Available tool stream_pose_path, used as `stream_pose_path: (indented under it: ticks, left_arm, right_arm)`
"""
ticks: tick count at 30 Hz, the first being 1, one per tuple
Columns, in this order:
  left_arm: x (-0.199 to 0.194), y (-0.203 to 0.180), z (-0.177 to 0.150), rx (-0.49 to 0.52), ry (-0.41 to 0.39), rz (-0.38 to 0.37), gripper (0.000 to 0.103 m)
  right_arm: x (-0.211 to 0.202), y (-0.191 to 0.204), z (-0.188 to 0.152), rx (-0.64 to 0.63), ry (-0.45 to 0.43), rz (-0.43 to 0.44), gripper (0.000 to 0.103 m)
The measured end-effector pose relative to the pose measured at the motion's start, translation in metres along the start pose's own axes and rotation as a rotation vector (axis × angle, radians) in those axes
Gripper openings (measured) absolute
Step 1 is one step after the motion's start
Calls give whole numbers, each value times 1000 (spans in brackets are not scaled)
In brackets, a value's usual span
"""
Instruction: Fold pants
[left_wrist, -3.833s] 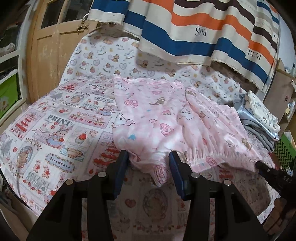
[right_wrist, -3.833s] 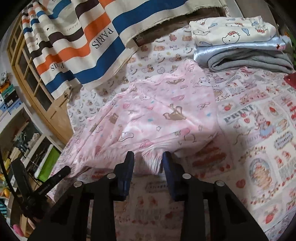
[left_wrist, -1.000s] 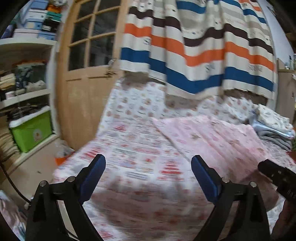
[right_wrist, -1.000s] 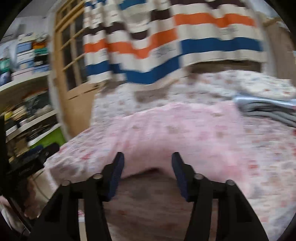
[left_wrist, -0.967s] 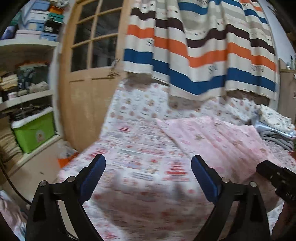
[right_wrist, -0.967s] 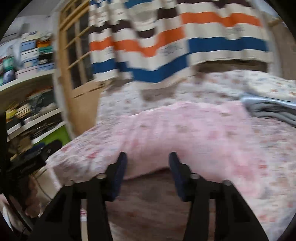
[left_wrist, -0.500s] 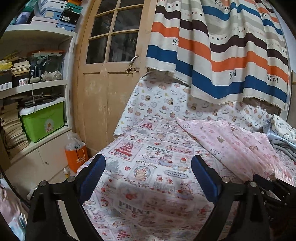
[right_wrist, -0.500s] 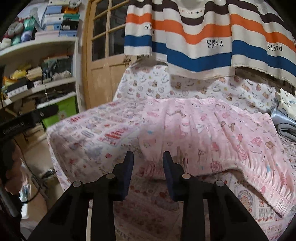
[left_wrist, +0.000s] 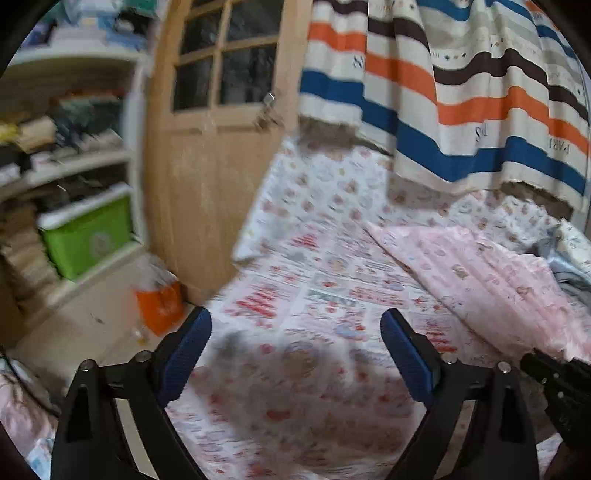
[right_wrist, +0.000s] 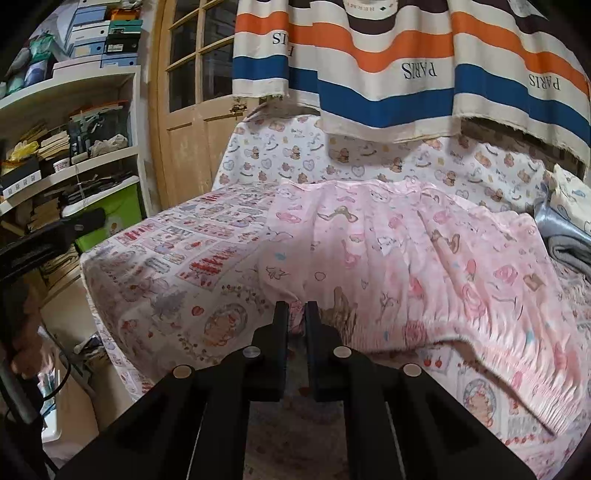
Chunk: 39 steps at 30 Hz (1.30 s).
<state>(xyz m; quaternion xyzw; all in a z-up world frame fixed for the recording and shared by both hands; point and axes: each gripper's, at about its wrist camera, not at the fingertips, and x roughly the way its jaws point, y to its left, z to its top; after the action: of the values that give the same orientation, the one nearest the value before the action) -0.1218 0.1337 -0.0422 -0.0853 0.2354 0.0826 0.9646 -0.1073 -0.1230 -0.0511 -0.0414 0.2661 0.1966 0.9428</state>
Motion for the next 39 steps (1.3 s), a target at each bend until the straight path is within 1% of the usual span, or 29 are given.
stream_pose_path:
  ticks: [1, 3, 5, 6, 8, 10, 13, 15, 16, 18, 22, 23, 24, 25, 26, 27, 28, 32, 37, 39]
  left_arm:
    - [10, 1, 8, -17, 24, -48, 81]
    - [33, 2, 27, -50, 71, -122, 69]
    - [62, -3, 53, -74, 120, -198, 63]
    - [75, -9, 65, -69, 137, -216, 60]
    - [104, -25, 89, -42, 183, -254, 56]
    - [139, -46, 109, -12, 257, -294, 56]
    - [190, -68, 123, -17, 365, -311, 56]
    - [219, -79, 125, -16, 418, -306, 55]
    - [231, -83, 125, -14, 437, -294, 55]
    - [256, -91, 125, -4, 461, -251, 51]
    - [291, -102, 130, 6, 506, -193, 49]
    - [299, -103, 131, 9, 513, -185, 44]
    - [303, -104, 131, 11, 516, -184, 36]
    - [307, -106, 130, 15, 517, -193, 31]
    - [310, -108, 130, 22, 519, -205, 13]
    - [313, -109, 130, 30, 523, -212, 2]
    - [314, -111, 129, 39, 521, -213, 1]
    - [301, -120, 139, 67, 461, -212, 1]
    - [285, -137, 171, 103, 387, -184, 1]
    - [282, -146, 185, 111, 370, -187, 1]
  right_arm:
    - [-3, -3, 4, 16, -5, 22, 9]
    - [-7, -7, 11, 37, -23, 46, 9]
    - [-11, -9, 17, 40, -54, 37, 9]
    - [-13, -10, 20, 39, -66, 32, 9]
    - [-15, -12, 24, 41, -84, 28, 9]
    - [-17, -15, 26, 55, -98, 32, 9]
    - [-16, -17, 29, 66, -108, 38, 9]
    - [-15, -19, 28, 68, -113, 43, 9]
    - [-15, -20, 28, 71, -114, 48, 9]
    - [-13, -21, 27, 74, -116, 60, 9]
    - [-9, -26, 31, 75, -105, 85, 9]
    - [-9, -27, 32, 76, -107, 89, 9]
    - [-10, -28, 33, 75, -112, 92, 9]
    - [-11, -29, 33, 73, -117, 94, 9]
    - [-11, -30, 33, 74, -121, 95, 9]
    - [-11, -32, 33, 80, -125, 97, 9]
    - [-11, -33, 32, 85, -124, 100, 9]
    - [-9, -40, 30, 105, -122, 108, 9]
    - [-16, -46, 28, 117, -141, 103, 9]
    - [-21, -48, 28, 127, -158, 99, 9]
